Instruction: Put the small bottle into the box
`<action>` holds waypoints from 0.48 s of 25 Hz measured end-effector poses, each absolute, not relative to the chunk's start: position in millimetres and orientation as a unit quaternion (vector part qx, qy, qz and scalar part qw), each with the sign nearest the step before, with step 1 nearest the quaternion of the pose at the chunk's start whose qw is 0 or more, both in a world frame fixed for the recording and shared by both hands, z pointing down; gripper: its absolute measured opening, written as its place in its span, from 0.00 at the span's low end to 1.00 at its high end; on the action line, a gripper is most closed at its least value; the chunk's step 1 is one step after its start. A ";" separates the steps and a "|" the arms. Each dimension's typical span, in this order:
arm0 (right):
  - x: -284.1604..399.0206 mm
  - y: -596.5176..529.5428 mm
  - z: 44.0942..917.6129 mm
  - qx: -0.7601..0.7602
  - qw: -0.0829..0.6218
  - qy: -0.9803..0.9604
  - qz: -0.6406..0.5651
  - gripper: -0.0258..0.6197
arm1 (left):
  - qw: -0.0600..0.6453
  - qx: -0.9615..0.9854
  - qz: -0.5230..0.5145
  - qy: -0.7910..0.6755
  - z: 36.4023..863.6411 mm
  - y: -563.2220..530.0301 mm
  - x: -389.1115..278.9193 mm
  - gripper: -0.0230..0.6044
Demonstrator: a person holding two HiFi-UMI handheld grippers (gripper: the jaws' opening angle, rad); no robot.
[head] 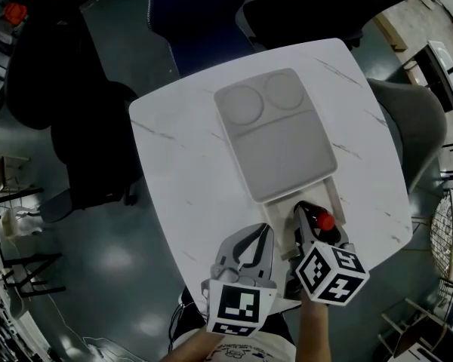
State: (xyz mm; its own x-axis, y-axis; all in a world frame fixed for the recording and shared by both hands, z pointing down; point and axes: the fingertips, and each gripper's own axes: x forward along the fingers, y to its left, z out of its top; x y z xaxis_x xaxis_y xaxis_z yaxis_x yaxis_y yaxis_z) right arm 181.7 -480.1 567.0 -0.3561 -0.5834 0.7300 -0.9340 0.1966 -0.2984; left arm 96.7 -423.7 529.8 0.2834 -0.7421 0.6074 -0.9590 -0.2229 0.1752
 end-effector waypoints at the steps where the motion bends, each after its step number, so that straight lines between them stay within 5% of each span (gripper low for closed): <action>1: 181.4 -480.5 567.9 0.515 0.238 -0.735 0.371 0.39 | 0.268 0.755 0.203 -0.563 530.2 -423.8 96.4 0.07; 12: 182.1 -482.8 574.2 0.518 0.254 -0.724 0.378 0.39 | 0.272 0.749 0.205 -0.568 534.3 -426.3 92.2 0.07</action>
State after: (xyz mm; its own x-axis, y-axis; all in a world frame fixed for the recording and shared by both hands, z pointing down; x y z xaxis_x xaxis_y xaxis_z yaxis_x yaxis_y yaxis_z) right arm 182.1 -482.8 574.2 -0.3331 -0.5587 0.7595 -0.9426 0.1772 -0.2831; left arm 92.2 -426.3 534.3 0.2706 -0.7394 0.6165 -0.9627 -0.2071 0.1742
